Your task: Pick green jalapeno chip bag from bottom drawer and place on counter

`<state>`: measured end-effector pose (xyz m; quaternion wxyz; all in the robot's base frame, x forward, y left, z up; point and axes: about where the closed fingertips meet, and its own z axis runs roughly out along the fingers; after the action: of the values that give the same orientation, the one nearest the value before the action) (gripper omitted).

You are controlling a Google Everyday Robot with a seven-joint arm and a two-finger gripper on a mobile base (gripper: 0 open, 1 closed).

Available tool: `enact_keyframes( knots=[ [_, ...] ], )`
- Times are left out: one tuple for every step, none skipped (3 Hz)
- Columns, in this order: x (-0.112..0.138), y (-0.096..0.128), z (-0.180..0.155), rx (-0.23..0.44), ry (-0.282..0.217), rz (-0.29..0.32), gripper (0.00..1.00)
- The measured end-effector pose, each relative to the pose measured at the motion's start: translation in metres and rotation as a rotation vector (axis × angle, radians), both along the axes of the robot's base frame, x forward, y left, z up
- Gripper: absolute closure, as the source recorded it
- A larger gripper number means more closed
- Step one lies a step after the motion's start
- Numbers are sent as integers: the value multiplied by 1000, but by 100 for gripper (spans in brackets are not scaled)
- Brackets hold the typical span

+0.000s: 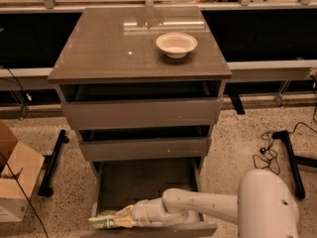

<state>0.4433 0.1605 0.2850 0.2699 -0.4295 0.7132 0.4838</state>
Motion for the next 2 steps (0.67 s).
enact_keyframes(
  knots=[
    [17, -40, 59, 50, -87, 20, 100],
    [22, -84, 128, 102, -193, 51, 100]
  ],
)
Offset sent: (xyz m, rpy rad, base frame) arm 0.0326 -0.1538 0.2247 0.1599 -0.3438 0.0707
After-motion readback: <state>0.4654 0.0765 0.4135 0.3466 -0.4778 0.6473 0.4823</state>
